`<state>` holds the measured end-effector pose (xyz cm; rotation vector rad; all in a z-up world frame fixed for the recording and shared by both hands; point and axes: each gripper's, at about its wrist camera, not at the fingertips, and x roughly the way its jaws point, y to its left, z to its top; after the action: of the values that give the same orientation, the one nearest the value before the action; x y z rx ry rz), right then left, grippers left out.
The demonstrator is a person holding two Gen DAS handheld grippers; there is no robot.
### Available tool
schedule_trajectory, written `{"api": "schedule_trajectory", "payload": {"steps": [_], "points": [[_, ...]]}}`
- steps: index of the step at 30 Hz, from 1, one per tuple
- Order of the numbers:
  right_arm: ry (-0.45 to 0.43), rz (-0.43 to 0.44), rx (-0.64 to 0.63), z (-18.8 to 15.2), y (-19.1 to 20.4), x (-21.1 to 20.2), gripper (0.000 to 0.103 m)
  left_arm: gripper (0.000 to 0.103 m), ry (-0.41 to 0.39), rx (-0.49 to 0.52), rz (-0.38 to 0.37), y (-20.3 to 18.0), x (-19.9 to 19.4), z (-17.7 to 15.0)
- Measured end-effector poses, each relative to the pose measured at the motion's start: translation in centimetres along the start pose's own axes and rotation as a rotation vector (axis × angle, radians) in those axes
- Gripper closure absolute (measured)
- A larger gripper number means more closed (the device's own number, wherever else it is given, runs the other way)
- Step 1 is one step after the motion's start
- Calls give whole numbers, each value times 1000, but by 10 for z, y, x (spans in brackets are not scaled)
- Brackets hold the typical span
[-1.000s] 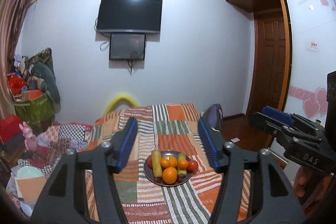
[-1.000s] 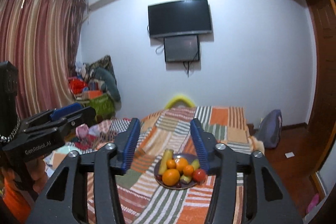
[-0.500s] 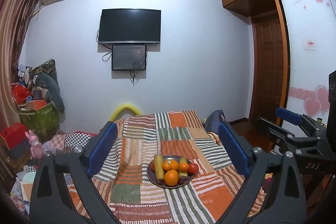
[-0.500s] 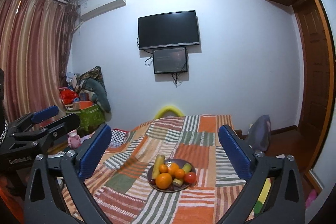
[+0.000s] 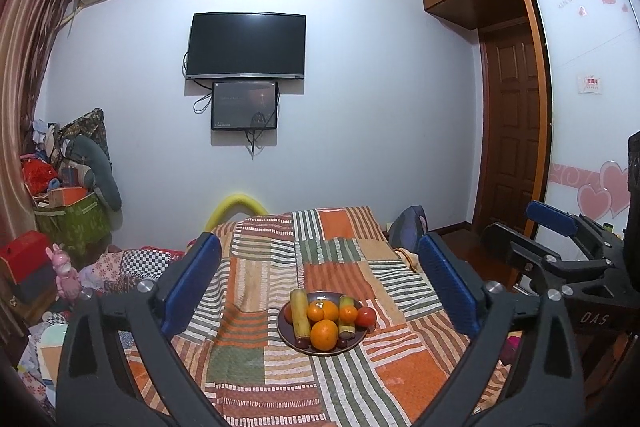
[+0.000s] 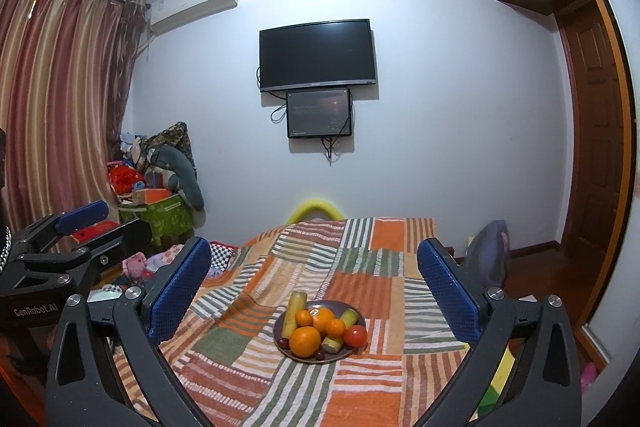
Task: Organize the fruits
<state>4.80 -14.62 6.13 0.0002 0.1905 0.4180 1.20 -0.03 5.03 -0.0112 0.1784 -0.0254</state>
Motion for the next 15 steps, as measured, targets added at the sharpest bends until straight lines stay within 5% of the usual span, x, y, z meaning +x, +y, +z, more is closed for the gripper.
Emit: {"api": "schedule_trajectory", "payload": {"steps": [15], "points": [[5,-7,-6,0,2,-1,0,2,6,-12,-3,5,3,-3]]}}
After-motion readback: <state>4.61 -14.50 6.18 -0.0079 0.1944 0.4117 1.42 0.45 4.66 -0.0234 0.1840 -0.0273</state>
